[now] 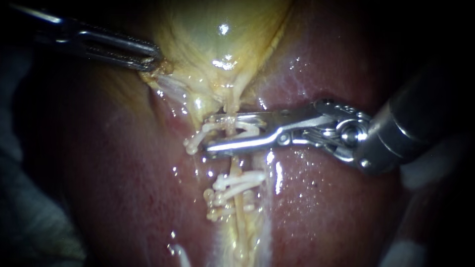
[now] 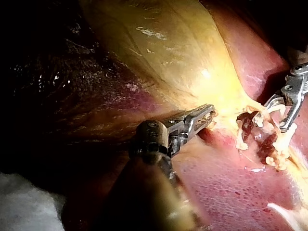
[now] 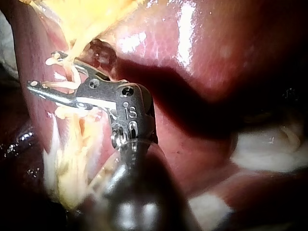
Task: Clipping third clip right tube
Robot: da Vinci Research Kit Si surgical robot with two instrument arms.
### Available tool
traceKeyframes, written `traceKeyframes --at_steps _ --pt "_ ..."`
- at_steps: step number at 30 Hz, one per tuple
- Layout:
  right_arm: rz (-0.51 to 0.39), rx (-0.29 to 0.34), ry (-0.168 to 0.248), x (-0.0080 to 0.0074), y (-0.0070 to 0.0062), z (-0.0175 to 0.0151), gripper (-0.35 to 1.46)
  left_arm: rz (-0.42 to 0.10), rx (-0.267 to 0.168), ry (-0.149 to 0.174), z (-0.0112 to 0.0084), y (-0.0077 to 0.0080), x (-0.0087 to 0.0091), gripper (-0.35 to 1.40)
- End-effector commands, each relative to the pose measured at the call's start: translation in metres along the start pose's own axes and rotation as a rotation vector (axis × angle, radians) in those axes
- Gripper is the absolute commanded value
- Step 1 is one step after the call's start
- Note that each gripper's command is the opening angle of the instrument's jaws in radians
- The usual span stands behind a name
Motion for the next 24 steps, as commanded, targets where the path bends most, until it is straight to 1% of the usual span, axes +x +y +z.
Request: traceKeyframes --at_steps 1,4,6,9,12,14,16,24 --pt "0.002 0.0 -0.002 0.0 0.0 0.0 0.35 0.0 0.0 0.0 0.0 0.0 0.0 -0.35" --pt "0.002 0.001 -0.002 -0.0001 0.0 -0.0001 0.23 0.0 0.0 0.0 0.0 0.0 0.0 -0.35" --pt "0.002 0.001 -0.002 -0.0001 -0.0001 -0.0001 0.1 0.0 0.0 0.0 0.0 0.0 0.0 -0.35" --pt "0.026 0.002 -0.003 -0.0001 -0.0001 -0.0001 -0.07 0.0 0.0 0.0 0.0 0.0 0.0 -0.35" --pt "0.073 0.002 -0.003 -0.0001 -0.0003 -0.0001 -0.21 0.0 0.0 0.0 0.0 0.0 0.0 -0.35" --pt "0.114 0.001 -0.003 -0.0002 -0.0004 -0.0001 -0.35 0.0 0.0 0.0 0.0 0.0 0.0 -0.35" --pt "0.138 0.002 -0.004 -0.0002 -0.0005 -0.0002 -0.35 0.0 0.0 0.0 0.0 0.0 0.0 -0.35" --pt "0.178 0.005 -0.003 -0.0005 -0.0007 -0.0003 -0.35 0.0 0.0 0.0 0.0 0.0 0.0 -0.35"
